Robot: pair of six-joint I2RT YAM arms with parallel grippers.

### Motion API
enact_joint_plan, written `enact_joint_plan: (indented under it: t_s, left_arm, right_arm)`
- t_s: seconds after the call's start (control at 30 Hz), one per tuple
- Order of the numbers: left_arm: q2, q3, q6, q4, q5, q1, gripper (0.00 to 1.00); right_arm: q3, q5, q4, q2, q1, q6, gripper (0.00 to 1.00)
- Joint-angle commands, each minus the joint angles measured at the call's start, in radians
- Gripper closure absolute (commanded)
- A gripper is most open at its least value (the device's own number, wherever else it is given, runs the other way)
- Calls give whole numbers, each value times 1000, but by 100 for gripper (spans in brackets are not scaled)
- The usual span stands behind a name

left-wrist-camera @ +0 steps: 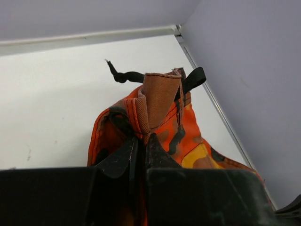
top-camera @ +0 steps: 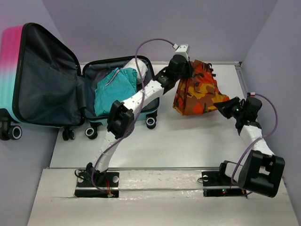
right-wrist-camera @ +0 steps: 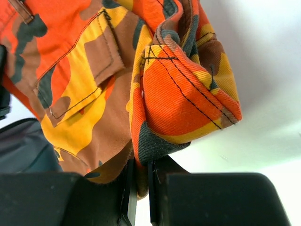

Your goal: Pack the luggage

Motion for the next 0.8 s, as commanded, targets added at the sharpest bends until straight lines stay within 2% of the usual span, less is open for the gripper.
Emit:
enact_joint_plan:
  t_s: [0.0, 0.17, 0.27, 0.3, 0.37, 0.43, 0.53, 0.6, 0.63, 0.67, 0.73, 0.77]
  left_arm:
    - [-77, -18, 8, 61, -4, 59, 94]
    - [-121, 52, -17, 39, 39, 123, 94]
    - [-164, 114, -5, -19, 49, 167, 94]
    - [-184, 114, -4, -28, 49, 183, 94]
    - [-264, 87, 20, -41, 49, 242, 94]
    - [-366, -7, 38, -39, 41, 313, 94]
    - [-463, -162, 40, -15, 42, 431, 94]
    - [-560, -297, 43, 15, 41, 493, 94]
    - [-615, -387, 39, 53, 39, 557, 94]
    - [-640, -435, 37, 53, 39, 558, 94]
    - [-684, -534, 26, 99, 41, 659, 94]
    - [-723, -638, 9, 139, 47, 730, 94]
  right_arm:
    - [100, 9, 0, -32, 11, 16, 93]
    - [230, 20, -23, -12, 68, 30, 93]
    - [352, 64, -29, 42, 184, 48, 93]
    - [352, 77, -32, 62, 224, 50, 93]
    - [455, 136, -37, 131, 353, 55, 93]
    - [560, 185, -35, 192, 479, 61, 93]
    - [707, 225, -29, 321, 586, 65, 93]
    - [778, 264, -16, 413, 680, 62, 93]
    - [853, 264, -16, 488, 732, 58, 93]
    - [892, 261, -14, 488, 732, 56, 93]
    - [961, 265, -19, 601, 810, 44, 93]
    - [1022, 262, -26, 640, 832, 38, 93]
